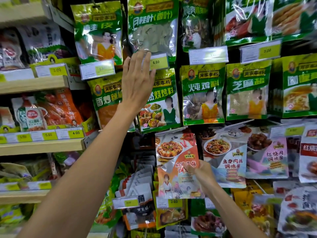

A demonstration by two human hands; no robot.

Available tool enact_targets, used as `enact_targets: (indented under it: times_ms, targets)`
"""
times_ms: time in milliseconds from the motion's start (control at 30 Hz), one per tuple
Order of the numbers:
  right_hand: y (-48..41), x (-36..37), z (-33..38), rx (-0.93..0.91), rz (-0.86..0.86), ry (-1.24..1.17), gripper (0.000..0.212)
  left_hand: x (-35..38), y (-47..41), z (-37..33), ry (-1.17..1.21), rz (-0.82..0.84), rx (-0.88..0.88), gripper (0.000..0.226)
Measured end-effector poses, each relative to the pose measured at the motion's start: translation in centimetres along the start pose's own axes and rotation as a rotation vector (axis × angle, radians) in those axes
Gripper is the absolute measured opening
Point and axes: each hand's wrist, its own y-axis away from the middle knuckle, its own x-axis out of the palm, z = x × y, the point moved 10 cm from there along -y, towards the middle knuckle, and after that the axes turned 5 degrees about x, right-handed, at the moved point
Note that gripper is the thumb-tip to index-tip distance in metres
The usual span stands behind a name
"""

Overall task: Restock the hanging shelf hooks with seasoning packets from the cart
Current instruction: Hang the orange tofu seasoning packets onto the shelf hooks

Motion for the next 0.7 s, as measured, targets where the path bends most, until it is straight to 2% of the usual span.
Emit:
enact_targets:
  times_ms: [267, 700]
  targets:
    - [-1.9, 0.1, -0.6, 0.045, -0.013, 0.026, 0.013, 1.1, -0.4, -0.1, -0.003, -0.018, 0.009, 0.052]
    - [-4.2, 0.7, -1.1, 0.049, -0.047, 0.065, 0.007, 1.2, -1.2, -0.4, 0.047, -0.182, 0.011, 0.050]
